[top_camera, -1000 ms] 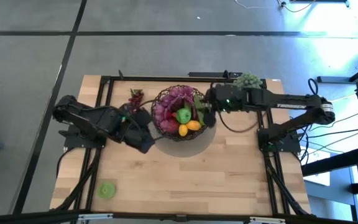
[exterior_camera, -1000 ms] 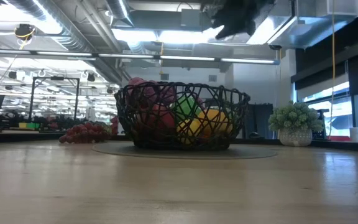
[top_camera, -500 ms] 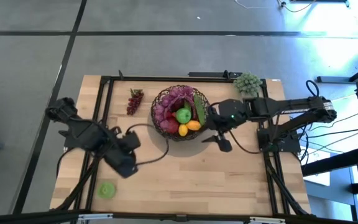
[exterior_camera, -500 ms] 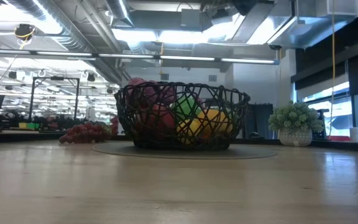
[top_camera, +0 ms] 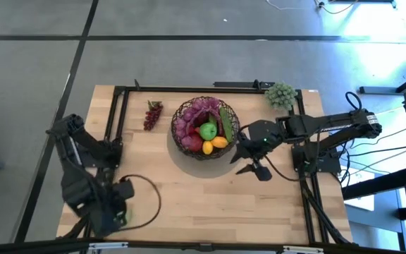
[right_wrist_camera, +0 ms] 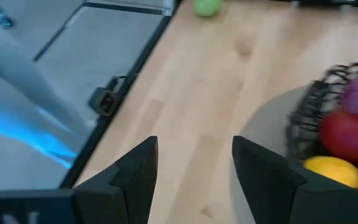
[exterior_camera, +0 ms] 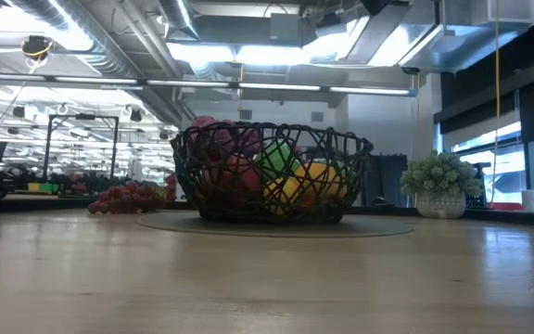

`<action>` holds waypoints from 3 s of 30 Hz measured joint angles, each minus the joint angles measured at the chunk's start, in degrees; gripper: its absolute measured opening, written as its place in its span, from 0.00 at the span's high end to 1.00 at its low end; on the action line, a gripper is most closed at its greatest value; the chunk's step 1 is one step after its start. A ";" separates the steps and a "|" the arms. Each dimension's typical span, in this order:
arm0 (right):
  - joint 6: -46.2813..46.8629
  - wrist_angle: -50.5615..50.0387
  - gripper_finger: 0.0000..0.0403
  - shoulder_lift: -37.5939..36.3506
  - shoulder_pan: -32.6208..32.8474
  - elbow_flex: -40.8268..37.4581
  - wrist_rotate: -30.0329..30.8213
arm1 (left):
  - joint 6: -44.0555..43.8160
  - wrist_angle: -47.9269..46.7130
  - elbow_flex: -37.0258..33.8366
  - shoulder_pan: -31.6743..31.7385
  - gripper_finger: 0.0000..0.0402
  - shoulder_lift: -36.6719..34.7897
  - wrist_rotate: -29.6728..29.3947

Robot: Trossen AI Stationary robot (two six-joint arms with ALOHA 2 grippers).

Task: Build produce basket
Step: Put the pear into the wire basket

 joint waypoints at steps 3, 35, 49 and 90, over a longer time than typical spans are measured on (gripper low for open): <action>0.03 0.10 0.49 0.00 0.87 0.00 -1.84 | -5.53 2.72 -2.54 -3.98 0.73 0.01 -0.30; 2.92 0.26 0.49 0.02 3.96 0.00 -1.41 | -33.91 19.45 -11.86 -13.40 0.73 0.01 -5.09; 3.00 0.25 0.49 0.02 3.96 0.00 -1.39 | -47.87 19.37 -11.86 -13.38 0.73 0.01 -6.76; 2.86 0.24 0.49 0.04 3.94 0.00 -1.37 | -56.00 14.42 -11.89 -12.37 0.64 0.01 -2.21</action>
